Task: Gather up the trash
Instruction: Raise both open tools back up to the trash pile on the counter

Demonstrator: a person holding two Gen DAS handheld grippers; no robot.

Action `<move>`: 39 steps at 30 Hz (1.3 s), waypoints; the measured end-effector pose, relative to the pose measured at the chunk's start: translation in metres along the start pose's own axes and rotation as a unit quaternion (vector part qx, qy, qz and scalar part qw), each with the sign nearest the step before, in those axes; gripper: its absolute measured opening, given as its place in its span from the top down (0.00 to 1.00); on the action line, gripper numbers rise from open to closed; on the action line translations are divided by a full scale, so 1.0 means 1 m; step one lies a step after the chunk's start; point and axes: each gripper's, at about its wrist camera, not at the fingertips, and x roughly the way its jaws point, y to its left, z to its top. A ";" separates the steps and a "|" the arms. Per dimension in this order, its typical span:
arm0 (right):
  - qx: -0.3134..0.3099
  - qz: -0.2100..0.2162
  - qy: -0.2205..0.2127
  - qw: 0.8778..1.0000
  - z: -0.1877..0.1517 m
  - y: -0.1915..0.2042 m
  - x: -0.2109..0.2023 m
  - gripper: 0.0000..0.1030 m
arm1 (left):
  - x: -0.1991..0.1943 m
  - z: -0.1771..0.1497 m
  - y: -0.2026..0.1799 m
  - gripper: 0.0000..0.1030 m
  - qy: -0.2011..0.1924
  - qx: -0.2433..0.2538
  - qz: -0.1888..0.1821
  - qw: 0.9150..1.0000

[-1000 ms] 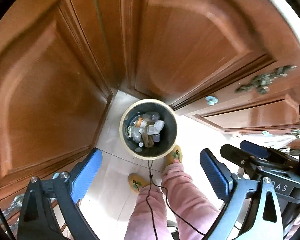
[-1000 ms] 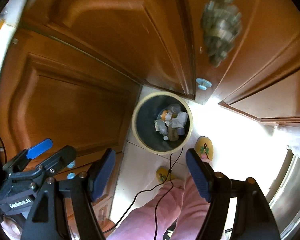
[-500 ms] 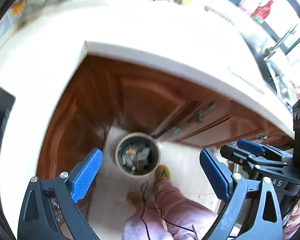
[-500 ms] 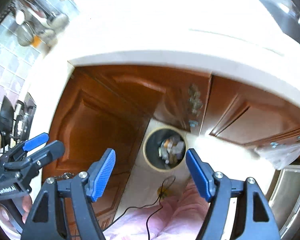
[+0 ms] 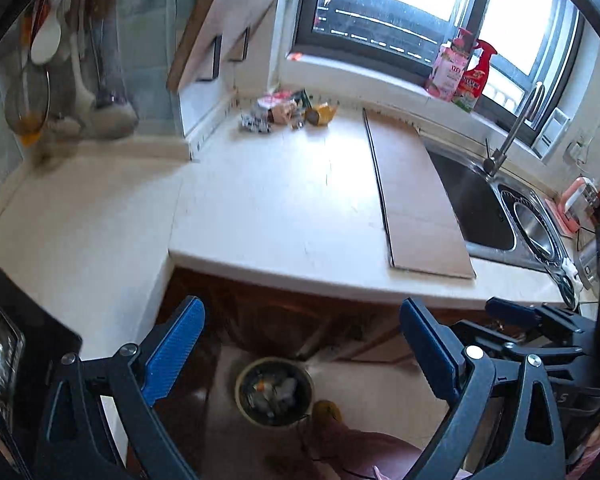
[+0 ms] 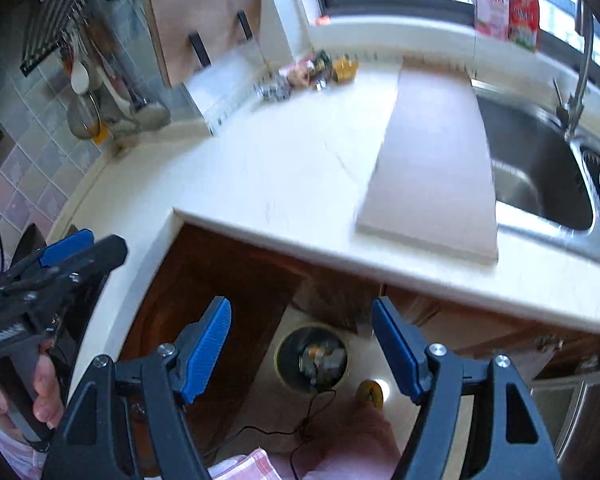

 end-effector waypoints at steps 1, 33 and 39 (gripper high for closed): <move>-0.006 -0.004 -0.009 1.000 0.010 0.000 -0.005 0.29 | 0.000 0.006 0.000 0.06 -0.004 0.001 0.002 1.000; 0.006 0.069 0.038 0.997 0.335 -0.117 0.183 0.29 | 0.252 0.238 0.029 0.14 0.021 -0.160 0.106 0.981; 0.056 0.082 0.063 0.993 0.365 -0.127 0.244 0.29 | 0.298 0.250 0.059 0.20 0.020 -0.217 0.108 0.970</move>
